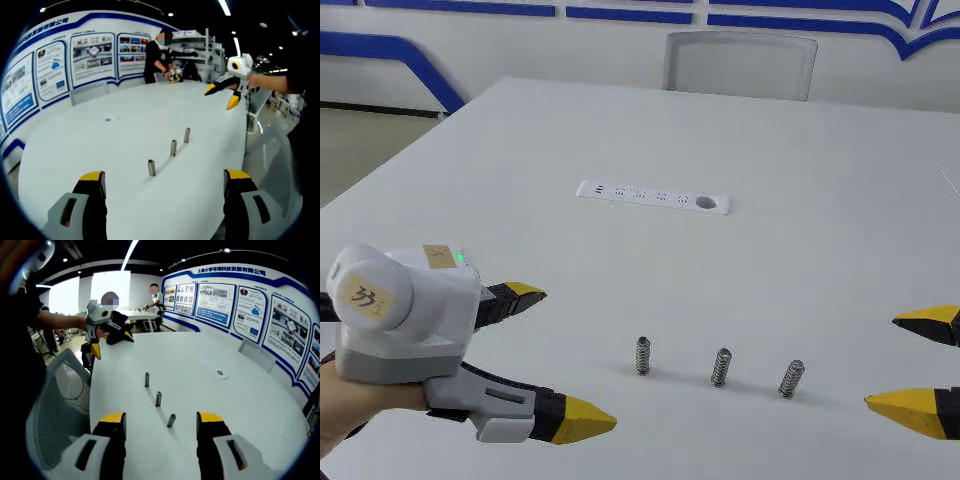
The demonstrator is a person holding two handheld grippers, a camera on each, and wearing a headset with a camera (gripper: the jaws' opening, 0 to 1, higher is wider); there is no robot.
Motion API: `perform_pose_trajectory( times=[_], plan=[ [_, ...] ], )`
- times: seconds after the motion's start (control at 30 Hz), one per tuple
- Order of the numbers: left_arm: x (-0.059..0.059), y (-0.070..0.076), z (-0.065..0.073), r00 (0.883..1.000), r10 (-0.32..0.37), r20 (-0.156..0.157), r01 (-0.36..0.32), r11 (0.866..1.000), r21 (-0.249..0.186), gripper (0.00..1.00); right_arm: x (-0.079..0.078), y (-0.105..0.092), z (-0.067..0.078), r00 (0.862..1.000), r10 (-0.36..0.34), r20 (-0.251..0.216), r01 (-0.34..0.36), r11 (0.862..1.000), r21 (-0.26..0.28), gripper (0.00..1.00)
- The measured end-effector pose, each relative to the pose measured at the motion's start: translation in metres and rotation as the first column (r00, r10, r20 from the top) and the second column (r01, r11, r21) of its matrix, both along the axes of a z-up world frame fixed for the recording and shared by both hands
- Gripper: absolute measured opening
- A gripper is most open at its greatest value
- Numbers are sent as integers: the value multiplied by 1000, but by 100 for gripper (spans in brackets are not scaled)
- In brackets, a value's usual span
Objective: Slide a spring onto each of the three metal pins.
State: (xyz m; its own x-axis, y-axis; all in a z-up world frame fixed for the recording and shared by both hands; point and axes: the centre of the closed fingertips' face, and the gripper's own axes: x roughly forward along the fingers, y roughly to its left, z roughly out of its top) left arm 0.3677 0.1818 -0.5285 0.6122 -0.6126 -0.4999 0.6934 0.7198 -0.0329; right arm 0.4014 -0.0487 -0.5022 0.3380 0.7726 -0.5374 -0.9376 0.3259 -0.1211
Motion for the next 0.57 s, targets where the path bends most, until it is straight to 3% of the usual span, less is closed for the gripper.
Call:
perform_pose_trajectory(
  times=[0.27, 0.57],
  plan=[
    [1, 1, 6, 1000, -8, 16, 8, 1000, 23, 100, -11, 10, 5, 999, 46, 5, -46, 999, 4, 76],
    [-2, 1, 11, 1000, -8, 27, 7, 1000, 24, 100, -14, 12, 5, 999, 50, 12, -50, 999, -6, 81]
  ],
)
